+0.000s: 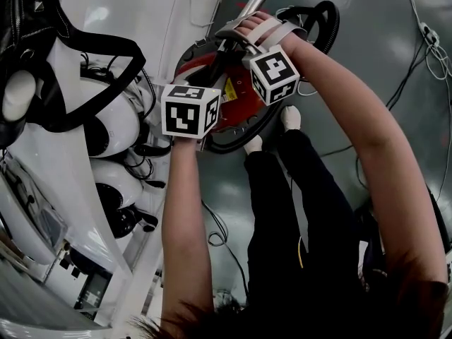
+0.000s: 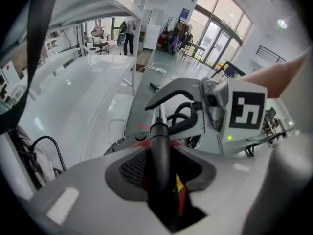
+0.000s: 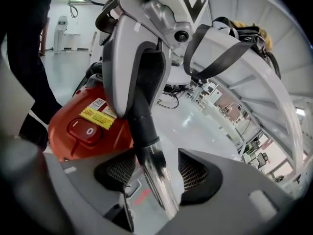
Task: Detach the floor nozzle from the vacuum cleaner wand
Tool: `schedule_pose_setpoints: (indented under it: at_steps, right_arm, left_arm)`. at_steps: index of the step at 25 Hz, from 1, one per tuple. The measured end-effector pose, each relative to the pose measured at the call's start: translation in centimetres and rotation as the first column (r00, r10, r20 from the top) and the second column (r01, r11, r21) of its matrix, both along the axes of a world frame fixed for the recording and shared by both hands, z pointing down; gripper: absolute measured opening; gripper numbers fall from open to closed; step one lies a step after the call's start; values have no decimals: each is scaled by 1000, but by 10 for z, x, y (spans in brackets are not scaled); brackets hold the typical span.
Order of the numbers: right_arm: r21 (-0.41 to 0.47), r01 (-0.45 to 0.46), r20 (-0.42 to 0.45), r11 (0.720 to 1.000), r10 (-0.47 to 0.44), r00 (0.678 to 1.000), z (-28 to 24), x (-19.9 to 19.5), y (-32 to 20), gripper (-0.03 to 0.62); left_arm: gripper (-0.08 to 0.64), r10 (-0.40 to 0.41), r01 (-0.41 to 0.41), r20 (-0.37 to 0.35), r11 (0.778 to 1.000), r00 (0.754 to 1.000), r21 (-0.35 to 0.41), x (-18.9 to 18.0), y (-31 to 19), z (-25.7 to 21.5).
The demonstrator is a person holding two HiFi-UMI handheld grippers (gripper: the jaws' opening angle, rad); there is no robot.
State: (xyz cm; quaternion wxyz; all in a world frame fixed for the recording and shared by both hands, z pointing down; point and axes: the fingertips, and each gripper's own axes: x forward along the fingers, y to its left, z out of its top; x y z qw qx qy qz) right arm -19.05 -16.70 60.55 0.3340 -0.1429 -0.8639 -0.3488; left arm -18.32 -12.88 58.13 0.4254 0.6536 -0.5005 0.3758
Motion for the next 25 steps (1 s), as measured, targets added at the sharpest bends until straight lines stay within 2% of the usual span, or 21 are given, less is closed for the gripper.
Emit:
schedule_pose_setpoints:
  at_steps: [4, 7, 11, 14, 17, 21, 25]
  right_arm:
    - [49, 43, 23, 998, -44, 999, 3, 8, 9, 199]
    - [109, 63, 56, 992, -70, 996, 0, 9, 10, 199]
    - [210, 56, 163, 976, -91, 982, -20, 12, 8, 172]
    - [178, 74, 176, 981, -106, 979, -36, 18, 16, 169]
    - [152, 81, 142, 985, -103, 985, -48, 26, 22, 170]
    - [129, 78, 108, 989, -92, 990, -51, 39, 26, 173]
    - [141, 42, 110, 989, -58, 992, -57, 46, 21, 173]
  left_arm:
    - [153, -9, 9, 19, 1000, 1000, 19, 6, 6, 0]
    - [153, 3, -3, 20, 1000, 1000, -7, 11, 9, -9]
    - [153, 20, -20, 31, 1000, 999, -7, 19, 9, -34]
    - [153, 5, -5, 6, 1000, 1000, 4, 26, 15, -53]
    - [155, -36, 39, -69, 999, 997, 32, 36, 21, -66]
    - [158, -75, 70, -182, 997, 980, -34, 51, 27, -66]
    - [153, -18, 0, -183, 995, 983, -98, 66, 27, -58]
